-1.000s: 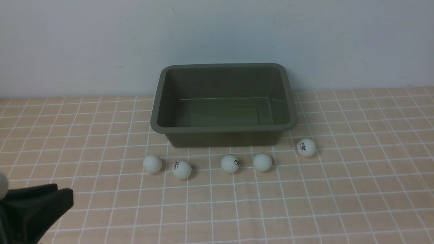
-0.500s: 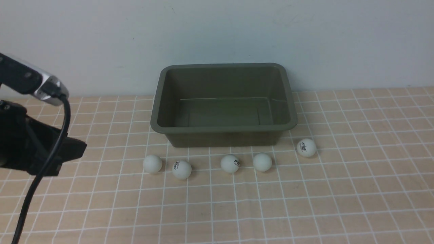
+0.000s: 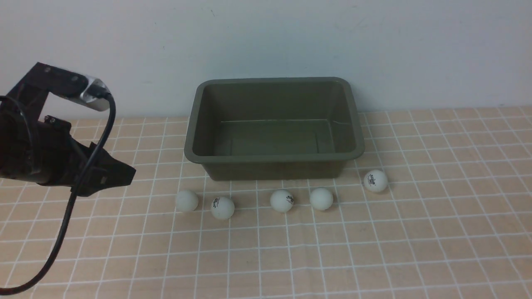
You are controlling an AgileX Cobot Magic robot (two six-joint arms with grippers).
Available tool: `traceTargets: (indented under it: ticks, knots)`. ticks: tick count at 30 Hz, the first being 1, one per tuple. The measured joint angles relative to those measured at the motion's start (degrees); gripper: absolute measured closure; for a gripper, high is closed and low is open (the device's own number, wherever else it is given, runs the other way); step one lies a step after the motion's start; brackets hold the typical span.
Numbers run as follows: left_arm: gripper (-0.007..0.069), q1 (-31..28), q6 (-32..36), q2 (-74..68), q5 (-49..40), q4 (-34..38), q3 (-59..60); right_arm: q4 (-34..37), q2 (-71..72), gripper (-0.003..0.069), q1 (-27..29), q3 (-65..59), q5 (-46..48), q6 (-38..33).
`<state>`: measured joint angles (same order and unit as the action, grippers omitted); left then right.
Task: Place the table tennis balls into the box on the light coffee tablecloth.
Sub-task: 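Reach for and grasp a ping pong ball on the table beside the basket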
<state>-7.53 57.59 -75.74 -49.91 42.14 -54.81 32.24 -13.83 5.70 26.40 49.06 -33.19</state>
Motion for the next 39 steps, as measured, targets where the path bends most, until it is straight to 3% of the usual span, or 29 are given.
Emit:
traceTargets:
  ticks: [6,10,12,18,22,39]
  knots:
    - [0.0242,6.9,3.2,-2.9,3.9,-0.5,-1.3,6.5,-7.7,0.0428,0.0,0.0,-3.1,-10.8]
    - [0.0242,11.5,3.6,-6.3,6.7,-5.1,-3.5,8.9,-8.8,0.0428,0.0,0.0,-4.1,-14.6]
    - [0.0242,13.8,3.3,-9.2,8.3,-11.2,-5.0,9.6,-8.9,0.0428,0.0,0.0,-4.2,-15.6]
    - [0.0242,14.9,-9.0,-16.9,4.8,-23.2,-12.3,9.7,-8.9,0.0428,0.0,0.0,-4.2,-15.8]
    - [0.0242,14.9,-11.8,-21.1,0.5,-27.4,-17.2,9.7,-8.9,0.0428,0.0,0.0,-4.2,-15.8]
    - [0.0242,15.8,-10.9,-33.5,-3.7,-24.1,-25.2,11.0,-8.9,0.0428,0.0,0.0,-3.9,-15.8]
